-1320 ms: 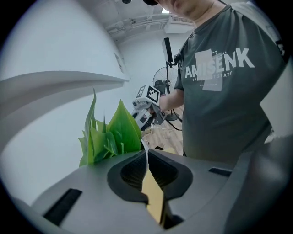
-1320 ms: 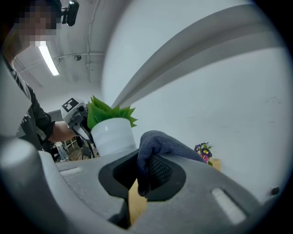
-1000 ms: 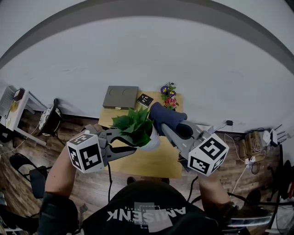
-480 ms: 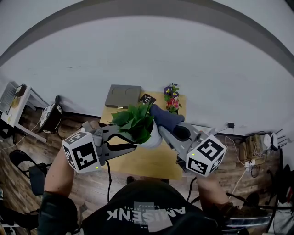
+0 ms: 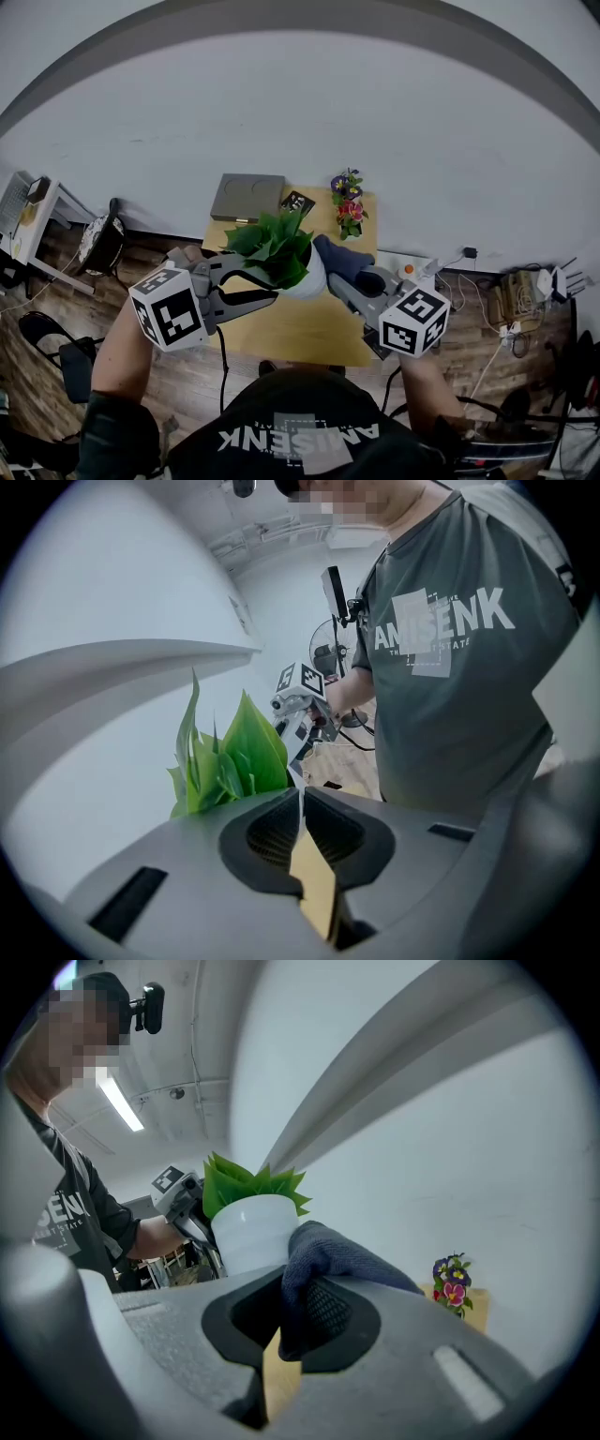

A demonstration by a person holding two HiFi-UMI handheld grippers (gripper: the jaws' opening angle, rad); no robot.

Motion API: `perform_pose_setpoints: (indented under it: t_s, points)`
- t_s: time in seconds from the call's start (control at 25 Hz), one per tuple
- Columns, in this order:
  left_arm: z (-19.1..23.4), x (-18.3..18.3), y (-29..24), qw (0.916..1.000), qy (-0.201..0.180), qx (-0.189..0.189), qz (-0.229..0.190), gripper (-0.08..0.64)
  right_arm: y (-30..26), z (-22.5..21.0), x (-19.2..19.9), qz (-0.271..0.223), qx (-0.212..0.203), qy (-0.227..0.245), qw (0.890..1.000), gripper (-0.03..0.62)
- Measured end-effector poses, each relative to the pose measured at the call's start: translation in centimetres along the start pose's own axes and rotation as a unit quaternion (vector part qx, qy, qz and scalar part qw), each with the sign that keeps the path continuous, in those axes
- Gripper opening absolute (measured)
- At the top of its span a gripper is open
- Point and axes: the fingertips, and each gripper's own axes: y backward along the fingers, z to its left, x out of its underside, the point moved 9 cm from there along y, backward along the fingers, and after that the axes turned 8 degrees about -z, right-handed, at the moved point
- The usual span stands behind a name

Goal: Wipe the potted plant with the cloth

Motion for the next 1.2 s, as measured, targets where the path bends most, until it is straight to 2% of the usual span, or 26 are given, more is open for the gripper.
perform_pose_setpoints:
  t_s: [0.24, 0.36, 0.44, 0.64, 0.88, 1.2]
  points:
    - [0.1, -0.3, -0.3, 0.9999, -0.009, 0.01, 0.004, 0.017, 0.8, -1.7, 1.6, 0.022, 0.014, -0.018, 1.0, 0.028]
    - [-0.6, -0.7, -0.8, 0.9995, -0.019, 0.023, 0.011, 0.015, 2.1, -2.8, 2.1, 0.018, 0.037, -0.031, 0.999, 0.028]
    - [-1.5, -1.1, -1.4, 0.9988, -0.03, 0.031, 0.021, 0.016, 3.0, -2.8, 1.6, 0.009, 0.038, -0.027, 0.999, 0.028]
    - [-2.7, -2.1, -2.4, 0.9967, -0.05, 0.053, 0.035, 0.016, 2.8, -1.6, -2.6, -0.023, -0.013, 0.023, 0.999, 0.028]
    - [-2.6, -2.8, -2.0, 0.9953, -0.063, 0.064, 0.037, 0.016, 1.0, 0.1, -6.8, -0.043, -0.099, 0.043, 0.993, 0.028]
    - [-2.8, -4.1, -1.3, 0.9964, -0.069, 0.038, 0.03, 0.017, 0.7, 0.3, -6.7, -0.043, -0.146, 0.012, 0.988, 0.028]
